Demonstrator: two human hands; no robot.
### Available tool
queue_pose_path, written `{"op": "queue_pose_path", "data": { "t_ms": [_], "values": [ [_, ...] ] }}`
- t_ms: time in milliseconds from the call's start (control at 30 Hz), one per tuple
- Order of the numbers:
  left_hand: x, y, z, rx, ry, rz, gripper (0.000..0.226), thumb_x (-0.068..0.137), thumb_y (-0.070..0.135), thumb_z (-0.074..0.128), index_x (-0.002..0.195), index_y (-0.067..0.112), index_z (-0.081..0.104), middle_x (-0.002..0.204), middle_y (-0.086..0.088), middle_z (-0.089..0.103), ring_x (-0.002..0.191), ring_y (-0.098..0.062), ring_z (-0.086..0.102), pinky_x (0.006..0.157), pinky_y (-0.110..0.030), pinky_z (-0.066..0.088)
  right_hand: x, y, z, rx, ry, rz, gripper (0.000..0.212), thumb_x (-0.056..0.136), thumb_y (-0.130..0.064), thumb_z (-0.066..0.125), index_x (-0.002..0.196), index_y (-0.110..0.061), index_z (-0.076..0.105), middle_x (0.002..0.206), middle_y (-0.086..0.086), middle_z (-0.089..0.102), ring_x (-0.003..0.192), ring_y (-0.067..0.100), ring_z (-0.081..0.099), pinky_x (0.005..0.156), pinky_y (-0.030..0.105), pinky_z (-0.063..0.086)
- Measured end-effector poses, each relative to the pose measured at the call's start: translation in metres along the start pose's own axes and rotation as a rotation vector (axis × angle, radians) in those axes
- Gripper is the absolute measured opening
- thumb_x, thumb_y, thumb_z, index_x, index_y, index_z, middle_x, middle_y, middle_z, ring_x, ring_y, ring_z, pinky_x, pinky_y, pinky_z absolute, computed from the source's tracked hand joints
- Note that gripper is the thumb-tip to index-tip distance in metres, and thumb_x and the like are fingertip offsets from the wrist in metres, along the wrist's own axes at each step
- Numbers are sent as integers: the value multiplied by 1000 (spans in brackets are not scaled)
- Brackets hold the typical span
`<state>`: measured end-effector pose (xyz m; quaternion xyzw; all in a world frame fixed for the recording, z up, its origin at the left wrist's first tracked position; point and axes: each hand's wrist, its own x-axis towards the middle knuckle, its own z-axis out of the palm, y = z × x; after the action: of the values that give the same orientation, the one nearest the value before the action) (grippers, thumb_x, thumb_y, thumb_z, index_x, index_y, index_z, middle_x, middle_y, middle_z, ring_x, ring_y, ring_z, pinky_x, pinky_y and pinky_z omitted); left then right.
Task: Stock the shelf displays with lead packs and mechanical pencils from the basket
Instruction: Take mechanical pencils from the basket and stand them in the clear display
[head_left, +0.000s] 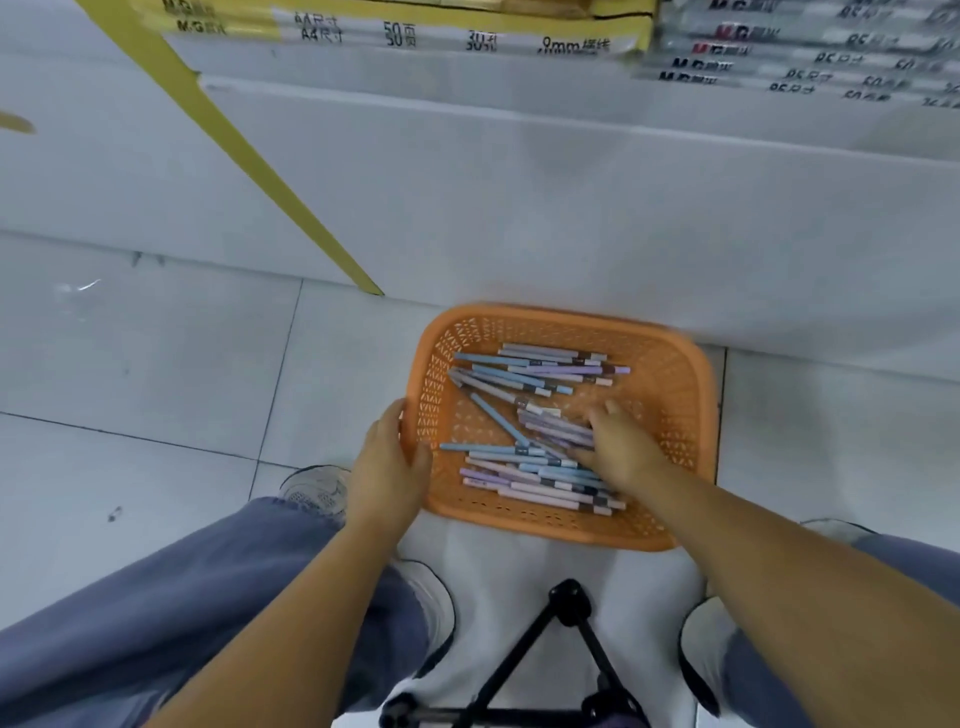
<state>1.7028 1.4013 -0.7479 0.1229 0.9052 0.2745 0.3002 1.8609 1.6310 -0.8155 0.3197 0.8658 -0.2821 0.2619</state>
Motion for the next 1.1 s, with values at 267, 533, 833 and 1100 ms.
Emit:
{"op": "queue_pose_path", "data": {
  "t_ms": [267,533,833,1100],
  "values": [
    [2,0,-2,-2,-27,-6,50,96,26,58,144,27,43,134,-2,56,117,-23,59,97,-46,54,1,1,-2,-64,-79,-106,38,97,-25,55,132,-11,50,129,11,55,114,26,52,94,30,41],
    [4,47,-5,227,-122,392,65,93,36,66,149,15,41,156,-7,38,144,-25,33,118,-39,26,-32,-22,-73,-154,-129,-274,5,96,-26,53,95,-22,51,93,4,61,83,21,58,69,32,46],
    [-26,171,-52,233,-594,720,27,97,42,61,121,29,62,106,9,67,97,-11,61,83,-29,46,-118,-69,-201,-249,6,-413,13,91,-32,60,92,-20,58,92,2,61,85,20,56,71,33,42],
    [-82,243,-122,212,-472,814,18,104,38,48,96,22,49,78,0,49,68,-15,46,63,-29,35,-212,-91,-303,308,202,-445,31,77,-20,81,104,-27,68,98,-7,67,86,9,62,77,23,50]
  ]
}}
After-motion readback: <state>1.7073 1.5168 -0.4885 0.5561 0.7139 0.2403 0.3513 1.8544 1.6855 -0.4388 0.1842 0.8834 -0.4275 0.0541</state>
